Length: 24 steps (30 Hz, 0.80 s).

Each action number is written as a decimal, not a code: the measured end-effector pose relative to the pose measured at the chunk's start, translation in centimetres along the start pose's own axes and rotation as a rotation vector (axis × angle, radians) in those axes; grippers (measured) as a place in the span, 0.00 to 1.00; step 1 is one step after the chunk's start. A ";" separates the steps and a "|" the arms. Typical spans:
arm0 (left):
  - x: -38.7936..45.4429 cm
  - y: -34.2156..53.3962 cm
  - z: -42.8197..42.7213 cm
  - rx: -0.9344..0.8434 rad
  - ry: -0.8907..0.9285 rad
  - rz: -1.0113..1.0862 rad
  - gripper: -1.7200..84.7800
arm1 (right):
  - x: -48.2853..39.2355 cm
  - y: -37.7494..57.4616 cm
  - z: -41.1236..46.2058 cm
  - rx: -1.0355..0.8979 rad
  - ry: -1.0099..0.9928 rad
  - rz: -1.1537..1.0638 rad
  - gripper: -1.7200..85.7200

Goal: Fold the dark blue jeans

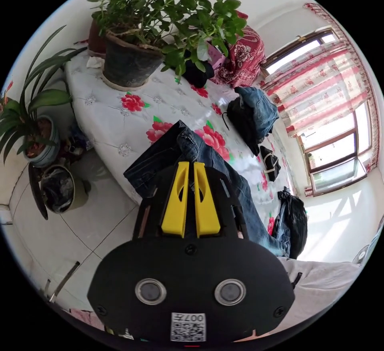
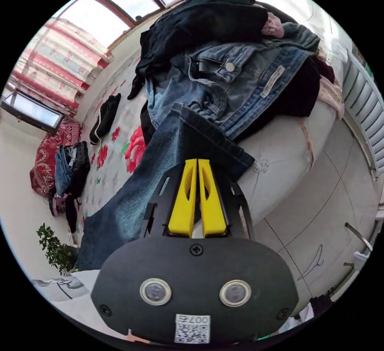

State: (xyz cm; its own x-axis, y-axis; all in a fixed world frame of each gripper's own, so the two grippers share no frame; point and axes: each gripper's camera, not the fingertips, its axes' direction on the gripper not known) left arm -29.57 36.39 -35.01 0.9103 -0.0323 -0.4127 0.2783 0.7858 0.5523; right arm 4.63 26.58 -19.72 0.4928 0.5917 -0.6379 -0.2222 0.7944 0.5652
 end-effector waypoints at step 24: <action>-11.1 0.3 4.8 -0.186 -0.175 -0.161 0.10 | 11.3 12.5 4.0 0.186 -0.368 0.464 0.08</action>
State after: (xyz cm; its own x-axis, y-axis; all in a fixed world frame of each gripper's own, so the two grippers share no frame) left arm -38.12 33.98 -26.78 0.9024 -0.2593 -0.3441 0.3775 0.8609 0.3412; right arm 10.78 42.66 -17.83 0.6452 0.7574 -0.0999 -0.3494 0.4088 0.8430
